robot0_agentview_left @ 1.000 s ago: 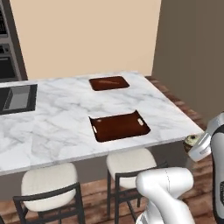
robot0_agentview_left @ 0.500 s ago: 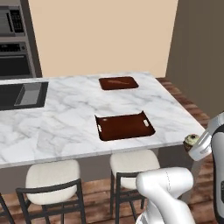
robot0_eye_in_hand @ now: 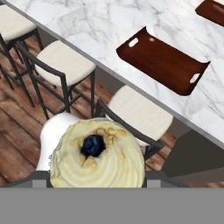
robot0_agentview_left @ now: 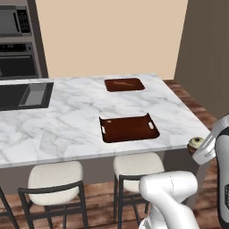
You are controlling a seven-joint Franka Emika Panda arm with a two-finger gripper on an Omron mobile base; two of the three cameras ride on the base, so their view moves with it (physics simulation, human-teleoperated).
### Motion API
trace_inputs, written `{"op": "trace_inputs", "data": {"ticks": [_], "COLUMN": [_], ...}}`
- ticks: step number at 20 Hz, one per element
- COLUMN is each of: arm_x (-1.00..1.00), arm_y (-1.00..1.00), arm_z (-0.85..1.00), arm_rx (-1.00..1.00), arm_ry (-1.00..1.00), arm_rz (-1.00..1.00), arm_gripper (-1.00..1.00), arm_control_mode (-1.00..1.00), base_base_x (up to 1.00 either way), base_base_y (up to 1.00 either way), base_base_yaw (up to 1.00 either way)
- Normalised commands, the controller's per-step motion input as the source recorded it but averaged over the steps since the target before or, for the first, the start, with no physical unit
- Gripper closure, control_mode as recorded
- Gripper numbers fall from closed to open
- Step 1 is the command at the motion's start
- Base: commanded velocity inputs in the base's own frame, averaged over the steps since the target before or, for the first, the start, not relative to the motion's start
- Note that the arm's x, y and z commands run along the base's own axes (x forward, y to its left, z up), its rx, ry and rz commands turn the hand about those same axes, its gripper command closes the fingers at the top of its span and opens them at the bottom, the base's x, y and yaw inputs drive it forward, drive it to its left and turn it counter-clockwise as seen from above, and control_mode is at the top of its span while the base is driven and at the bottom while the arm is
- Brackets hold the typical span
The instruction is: Take the donut and cupcake from the fridge and place them on the empty tray on the dining counter.
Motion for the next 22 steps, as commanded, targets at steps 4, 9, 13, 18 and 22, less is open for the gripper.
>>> {"op": "trace_inputs", "data": {"ticks": [4, 9, 13, 18, 22], "arm_x": [0.00, 0.00, 0.45, 0.66, 0.78], "arm_y": [0.00, 0.00, 0.00, 0.00, 0.00], "arm_z": [0.00, 0.00, -0.04, 0.00, 0.00], "arm_rx": [0.00, 0.00, 0.00, 0.01, 0.09], "arm_ry": [0.00, 0.00, -0.04, -0.10, -0.02], "arm_rz": [0.00, 0.00, 0.02, 0.02, 0.00], "arm_gripper": [1.00, 1.00, 1.00, 1.00, 1.00], "arm_control_mode": [1.00, 1.00, -1.00, -1.00, -1.00], "base_base_x": [0.82, 0.53, 0.13, 0.00, 0.00], "base_base_y": [-0.01, 0.00, 0.00, 0.00, 0.00], "base_base_yaw": [0.27, 0.04, 0.00, 0.00, 0.00]}}
